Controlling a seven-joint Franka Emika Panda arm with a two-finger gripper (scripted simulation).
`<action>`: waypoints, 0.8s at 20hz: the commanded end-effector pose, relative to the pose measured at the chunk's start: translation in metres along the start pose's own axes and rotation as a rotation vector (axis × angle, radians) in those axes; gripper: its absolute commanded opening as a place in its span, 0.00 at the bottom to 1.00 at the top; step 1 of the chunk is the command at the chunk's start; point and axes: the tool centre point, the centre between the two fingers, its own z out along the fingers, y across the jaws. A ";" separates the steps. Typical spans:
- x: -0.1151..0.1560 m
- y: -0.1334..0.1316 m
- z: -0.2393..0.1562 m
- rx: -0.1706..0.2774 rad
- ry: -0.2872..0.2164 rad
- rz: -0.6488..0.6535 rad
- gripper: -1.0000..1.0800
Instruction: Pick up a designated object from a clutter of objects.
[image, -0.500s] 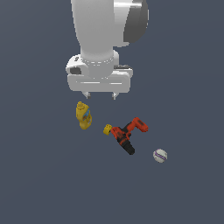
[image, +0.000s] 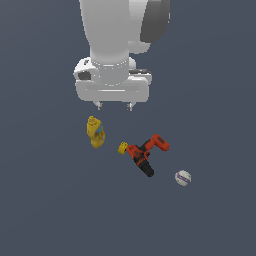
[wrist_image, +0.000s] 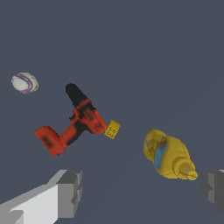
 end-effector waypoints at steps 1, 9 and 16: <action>-0.001 0.000 -0.004 0.002 -0.001 0.001 0.96; -0.001 0.000 -0.003 0.002 -0.001 0.002 0.96; 0.011 -0.011 0.004 -0.001 0.001 0.035 0.96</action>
